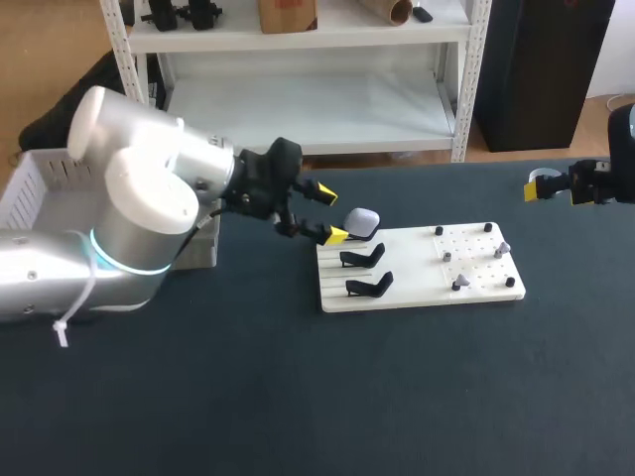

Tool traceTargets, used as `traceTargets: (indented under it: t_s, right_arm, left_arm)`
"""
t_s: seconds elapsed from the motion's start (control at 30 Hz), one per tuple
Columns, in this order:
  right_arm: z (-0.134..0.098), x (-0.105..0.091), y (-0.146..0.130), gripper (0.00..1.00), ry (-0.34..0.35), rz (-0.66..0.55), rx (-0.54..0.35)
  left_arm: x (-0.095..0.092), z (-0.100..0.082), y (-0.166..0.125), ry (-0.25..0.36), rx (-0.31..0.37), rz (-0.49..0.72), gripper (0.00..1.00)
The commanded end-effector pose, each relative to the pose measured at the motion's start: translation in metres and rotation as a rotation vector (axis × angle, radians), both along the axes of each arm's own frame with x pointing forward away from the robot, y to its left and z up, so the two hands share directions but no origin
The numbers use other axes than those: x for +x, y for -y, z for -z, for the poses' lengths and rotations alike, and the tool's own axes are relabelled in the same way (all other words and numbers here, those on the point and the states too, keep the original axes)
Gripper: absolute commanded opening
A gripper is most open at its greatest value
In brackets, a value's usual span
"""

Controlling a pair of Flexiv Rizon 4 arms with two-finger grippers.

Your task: Pick up each earbud case from the left stands, insert the matching earbuds, close the lid, and place the case in the box.

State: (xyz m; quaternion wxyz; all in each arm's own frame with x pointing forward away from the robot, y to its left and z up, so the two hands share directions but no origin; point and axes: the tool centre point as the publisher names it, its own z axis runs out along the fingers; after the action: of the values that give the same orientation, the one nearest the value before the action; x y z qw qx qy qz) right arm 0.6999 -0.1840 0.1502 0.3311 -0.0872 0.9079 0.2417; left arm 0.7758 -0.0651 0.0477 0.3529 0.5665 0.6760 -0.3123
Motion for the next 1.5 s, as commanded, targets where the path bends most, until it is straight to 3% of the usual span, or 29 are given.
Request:
traceTargets:
  t_s: [0.03, 0.6, 0.63, 0.73, 1.13, 1.5]
  right_arm:
    - [0.000, 0.000, 0.001, 1.00, 0.000, -0.004, 0.002]
    - [0.000, 0.000, 0.001, 1.00, 0.000, -0.004, 0.002]
    - [0.000, 0.000, 0.001, 1.00, 0.000, -0.004, 0.002]
    - [0.000, 0.000, 0.001, 1.00, 0.000, -0.004, 0.002]
    - [0.000, 0.000, 0.001, 1.00, 0.000, -0.004, 0.002]
    - [0.000, 0.000, 0.001, 1.00, 0.000, -0.004, 0.002]
  left_arm:
    - [0.016, 0.008, 0.010, -0.023, -0.003, 0.016, 1.00]
    - [0.018, 0.028, 0.029, -0.070, -0.029, 0.049, 0.71]
    - [0.018, 0.029, 0.030, -0.072, -0.030, 0.050, 0.64]
    - [0.018, 0.030, 0.031, -0.075, -0.034, 0.051, 0.58]
    - [0.011, 0.034, 0.034, -0.091, -0.054, 0.055, 0.58]
    - [0.009, 0.037, 0.033, -0.095, -0.065, 0.055, 0.42]
